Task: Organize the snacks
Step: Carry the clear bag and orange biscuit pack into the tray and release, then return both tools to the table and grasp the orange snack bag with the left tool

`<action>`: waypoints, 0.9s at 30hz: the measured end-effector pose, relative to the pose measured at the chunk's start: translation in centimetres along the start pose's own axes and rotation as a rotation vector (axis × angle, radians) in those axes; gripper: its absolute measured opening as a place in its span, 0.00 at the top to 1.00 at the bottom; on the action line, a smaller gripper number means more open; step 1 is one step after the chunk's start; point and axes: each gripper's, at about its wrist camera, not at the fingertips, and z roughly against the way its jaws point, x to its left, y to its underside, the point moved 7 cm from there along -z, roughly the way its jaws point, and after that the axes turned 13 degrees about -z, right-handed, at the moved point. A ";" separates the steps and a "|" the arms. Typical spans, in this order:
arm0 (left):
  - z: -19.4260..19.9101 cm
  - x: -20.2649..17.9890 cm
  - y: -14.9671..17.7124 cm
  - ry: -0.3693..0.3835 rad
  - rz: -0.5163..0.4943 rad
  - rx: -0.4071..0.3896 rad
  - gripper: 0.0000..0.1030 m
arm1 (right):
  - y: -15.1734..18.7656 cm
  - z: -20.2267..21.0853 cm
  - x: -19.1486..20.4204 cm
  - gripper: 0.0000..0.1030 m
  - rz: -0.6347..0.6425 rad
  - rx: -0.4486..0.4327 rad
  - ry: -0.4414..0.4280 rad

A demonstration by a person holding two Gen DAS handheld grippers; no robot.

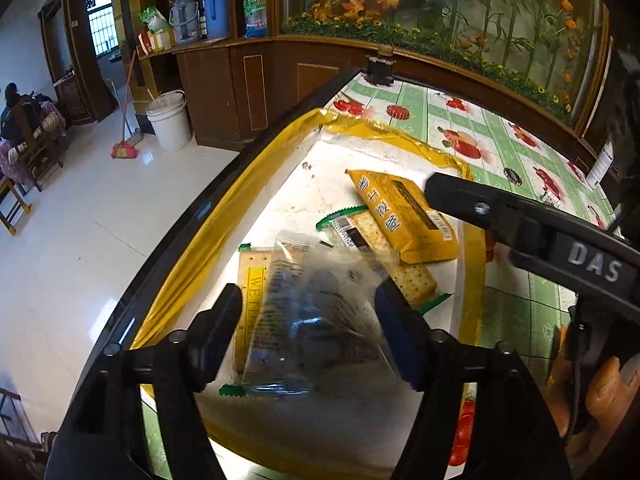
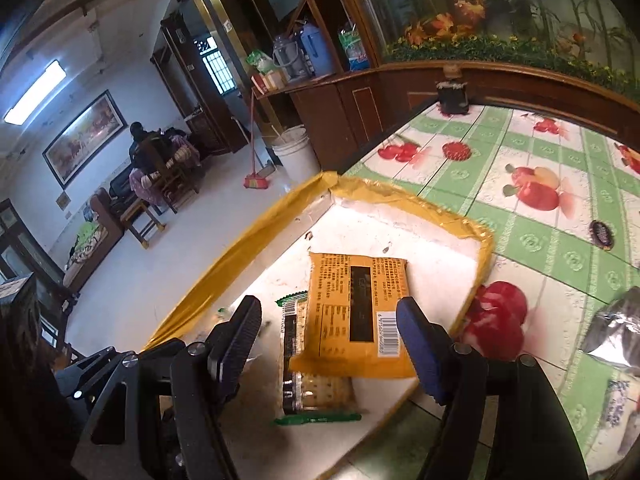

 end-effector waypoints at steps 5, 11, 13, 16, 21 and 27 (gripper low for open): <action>1.8 -0.7 -0.5 -0.002 -0.016 -0.044 0.28 | 0.4 4.5 -1.4 0.30 -0.028 -0.059 0.012; 3.5 -2.6 -0.3 0.033 -0.036 -0.070 0.28 | 2.8 9.9 -4.7 0.30 -0.080 -0.109 0.060; 4.1 -3.6 -0.3 0.048 -0.048 -0.076 0.28 | 4.0 11.6 -6.1 0.30 -0.109 -0.118 0.082; 4.9 -4.9 -0.1 0.059 -0.070 -0.083 0.28 | 5.7 13.7 -8.1 0.30 -0.152 -0.126 0.105; 5.8 -7.1 0.2 0.079 -0.107 -0.081 0.28 | 8.5 16.7 -11.0 0.30 -0.205 -0.140 0.154; 5.9 -9.6 1.5 0.126 -0.132 -0.057 0.28 | 11.9 19.7 -14.3 0.30 -0.263 -0.145 0.198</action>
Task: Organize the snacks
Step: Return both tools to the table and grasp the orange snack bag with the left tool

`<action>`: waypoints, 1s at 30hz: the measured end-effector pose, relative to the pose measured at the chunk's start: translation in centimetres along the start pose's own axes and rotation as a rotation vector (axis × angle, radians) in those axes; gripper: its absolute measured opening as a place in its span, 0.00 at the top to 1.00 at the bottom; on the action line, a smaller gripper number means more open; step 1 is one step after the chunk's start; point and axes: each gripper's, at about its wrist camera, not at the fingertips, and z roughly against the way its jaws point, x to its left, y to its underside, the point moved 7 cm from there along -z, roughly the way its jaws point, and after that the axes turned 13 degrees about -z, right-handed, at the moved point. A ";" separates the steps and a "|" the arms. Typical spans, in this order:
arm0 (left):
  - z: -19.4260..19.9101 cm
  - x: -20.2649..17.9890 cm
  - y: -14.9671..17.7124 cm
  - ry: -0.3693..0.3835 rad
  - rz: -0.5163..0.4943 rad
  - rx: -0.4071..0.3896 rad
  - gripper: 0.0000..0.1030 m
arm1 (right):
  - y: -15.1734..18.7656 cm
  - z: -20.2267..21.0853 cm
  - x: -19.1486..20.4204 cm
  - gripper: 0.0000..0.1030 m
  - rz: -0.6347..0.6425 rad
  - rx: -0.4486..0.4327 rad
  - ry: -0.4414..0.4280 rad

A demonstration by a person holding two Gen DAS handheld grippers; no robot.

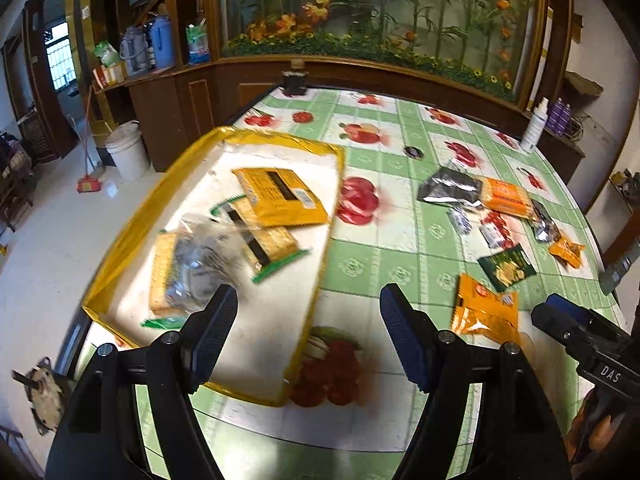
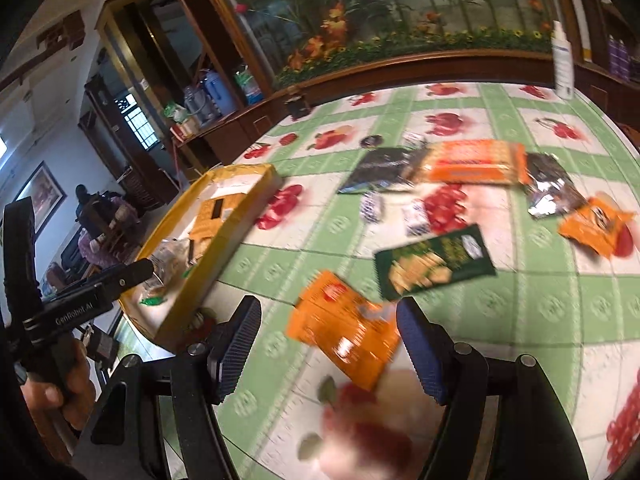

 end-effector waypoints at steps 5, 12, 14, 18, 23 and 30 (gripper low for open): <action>-0.9 -2.9 1.3 0.055 -0.035 0.050 0.28 | 1.4 0.7 -2.6 0.30 -0.030 0.013 0.029; -1.3 -6.0 1.7 0.102 -0.085 0.082 0.28 | 2.1 1.3 -4.3 0.29 -0.050 0.011 0.036; -1.5 -7.0 1.8 0.123 -0.096 0.094 0.28 | 2.0 1.3 -4.6 0.29 -0.054 0.008 0.039; -2.1 -9.1 2.0 0.173 -0.120 0.117 0.28 | 1.8 1.0 -5.1 0.29 -0.061 0.011 0.046; -2.9 -11.4 1.9 0.222 -0.157 0.137 0.29 | 1.2 1.1 -6.3 0.28 -0.081 0.006 0.066; -4.0 -13.8 0.8 0.274 -0.153 0.140 0.29 | -0.7 1.3 -7.6 0.27 -0.109 -0.015 0.082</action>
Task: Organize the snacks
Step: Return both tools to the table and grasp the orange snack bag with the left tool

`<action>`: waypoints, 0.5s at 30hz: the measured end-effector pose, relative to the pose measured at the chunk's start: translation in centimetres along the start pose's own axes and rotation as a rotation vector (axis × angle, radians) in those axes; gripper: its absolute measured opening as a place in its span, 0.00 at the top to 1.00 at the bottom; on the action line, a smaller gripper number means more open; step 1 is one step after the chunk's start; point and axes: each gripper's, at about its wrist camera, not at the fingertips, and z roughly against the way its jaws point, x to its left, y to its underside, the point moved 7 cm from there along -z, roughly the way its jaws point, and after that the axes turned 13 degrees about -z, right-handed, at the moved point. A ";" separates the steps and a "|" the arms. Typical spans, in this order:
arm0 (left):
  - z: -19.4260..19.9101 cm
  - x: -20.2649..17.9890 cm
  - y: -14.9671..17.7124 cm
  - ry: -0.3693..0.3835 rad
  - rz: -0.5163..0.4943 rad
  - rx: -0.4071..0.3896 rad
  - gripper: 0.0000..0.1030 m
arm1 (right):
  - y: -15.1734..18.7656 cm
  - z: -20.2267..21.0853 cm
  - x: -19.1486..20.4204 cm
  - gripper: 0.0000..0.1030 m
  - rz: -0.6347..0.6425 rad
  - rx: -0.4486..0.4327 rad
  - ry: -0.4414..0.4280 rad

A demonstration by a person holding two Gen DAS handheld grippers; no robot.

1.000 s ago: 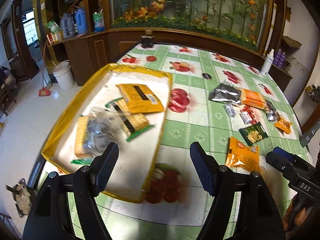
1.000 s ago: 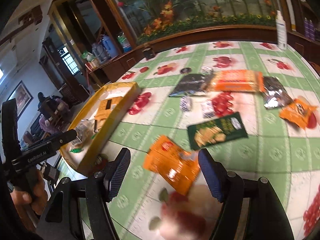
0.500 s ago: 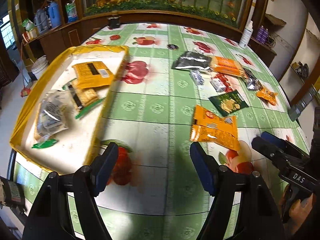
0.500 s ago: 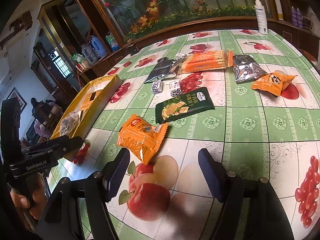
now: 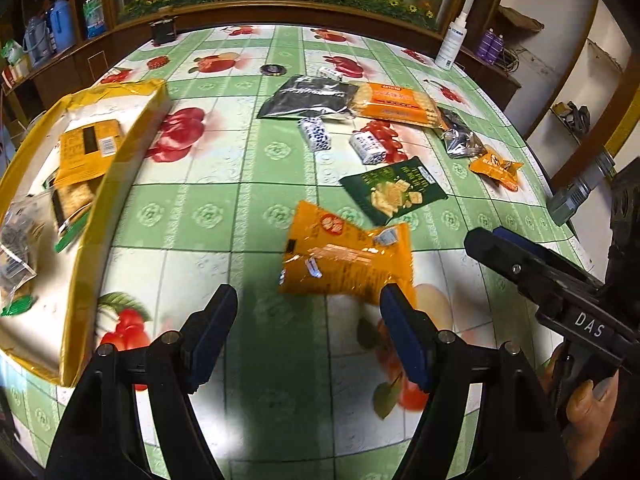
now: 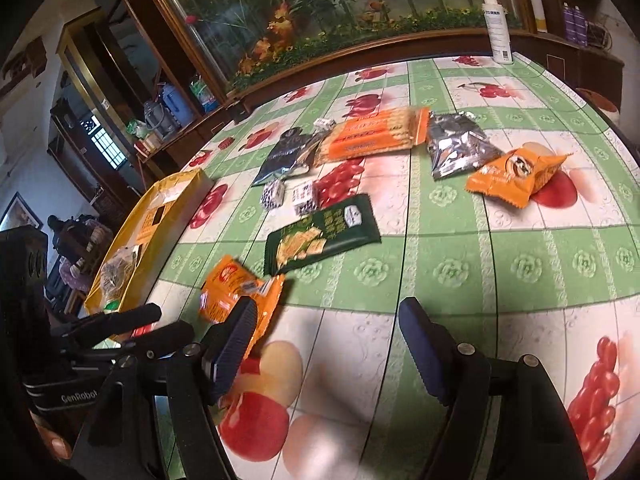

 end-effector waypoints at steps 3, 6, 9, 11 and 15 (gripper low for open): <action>-0.8 -0.7 -0.5 0.002 -0.018 0.001 0.29 | -1.1 -0.2 0.3 0.23 0.014 -0.006 0.000; -1.4 -0.9 -0.8 0.009 -0.024 0.009 0.29 | -1.8 -0.6 0.8 0.23 0.043 -0.003 0.007; -1.8 -0.7 -1.0 0.022 -0.007 0.006 0.29 | -2.2 -0.8 0.9 0.23 0.059 -0.007 0.010; -2.5 -0.6 -1.0 0.035 0.006 0.021 0.29 | -2.6 -0.8 0.5 0.23 0.055 -0.015 0.013; -3.4 -0.8 -1.6 0.026 -0.010 0.015 0.28 | -3.2 -1.2 -0.7 0.23 0.019 -0.012 0.018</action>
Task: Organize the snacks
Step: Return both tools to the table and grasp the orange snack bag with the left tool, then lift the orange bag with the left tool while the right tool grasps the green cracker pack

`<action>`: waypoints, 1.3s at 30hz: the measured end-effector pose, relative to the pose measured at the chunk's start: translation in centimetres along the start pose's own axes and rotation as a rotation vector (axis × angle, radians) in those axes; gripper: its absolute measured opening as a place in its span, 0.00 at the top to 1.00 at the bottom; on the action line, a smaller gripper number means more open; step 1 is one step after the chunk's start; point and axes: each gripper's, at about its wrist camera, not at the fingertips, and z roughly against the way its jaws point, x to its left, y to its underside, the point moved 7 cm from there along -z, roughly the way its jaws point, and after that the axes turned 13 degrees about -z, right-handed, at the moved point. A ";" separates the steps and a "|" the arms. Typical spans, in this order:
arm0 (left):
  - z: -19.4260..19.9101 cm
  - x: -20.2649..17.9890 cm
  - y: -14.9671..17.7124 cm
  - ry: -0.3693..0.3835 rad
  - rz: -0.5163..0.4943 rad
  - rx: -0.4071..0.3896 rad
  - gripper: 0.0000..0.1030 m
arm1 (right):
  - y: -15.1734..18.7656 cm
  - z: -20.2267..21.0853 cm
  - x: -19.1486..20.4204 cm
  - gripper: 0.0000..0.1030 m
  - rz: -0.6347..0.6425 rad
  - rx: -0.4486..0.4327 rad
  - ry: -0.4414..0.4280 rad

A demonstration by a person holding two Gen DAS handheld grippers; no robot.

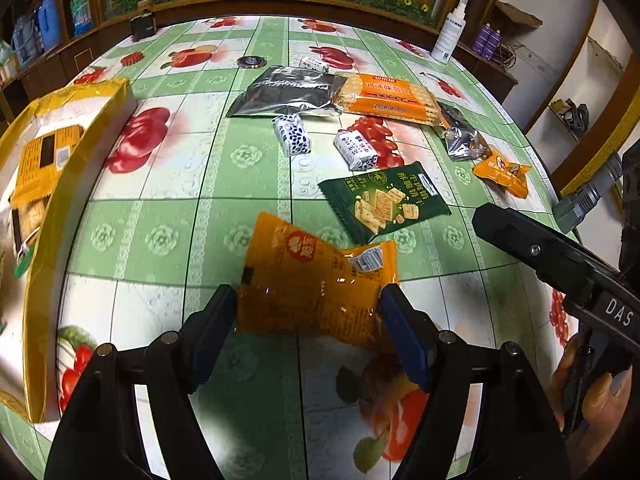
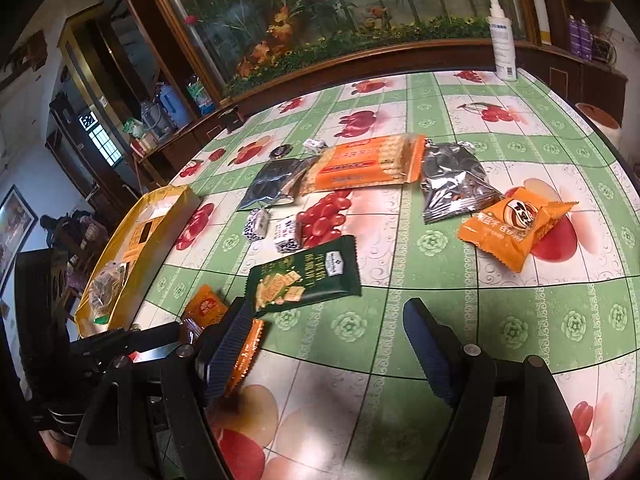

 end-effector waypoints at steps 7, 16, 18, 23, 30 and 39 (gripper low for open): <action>-0.3 2.7 -1.6 0.016 0.095 -0.017 0.28 | -0.7 -0.8 0.3 0.23 0.020 0.014 -0.006; -0.4 2.8 -1.0 0.038 0.060 -0.006 0.28 | -2.4 -4.9 3.4 0.23 0.219 0.074 -0.057; 0.1 2.9 -0.5 0.035 0.049 0.004 0.28 | -2.7 -5.8 3.6 0.23 0.234 0.089 -0.055; 1.0 3.5 0.7 0.083 0.079 0.026 0.28 | -3.2 -6.9 4.9 0.23 0.279 0.109 -0.052; 2.3 4.2 2.5 0.117 0.206 0.026 0.28 | 0.4 -7.9 5.0 0.24 0.505 0.165 0.073; 0.6 4.5 -0.2 0.079 0.373 0.022 0.18 | 3.3 -5.7 5.3 0.37 0.538 0.196 0.073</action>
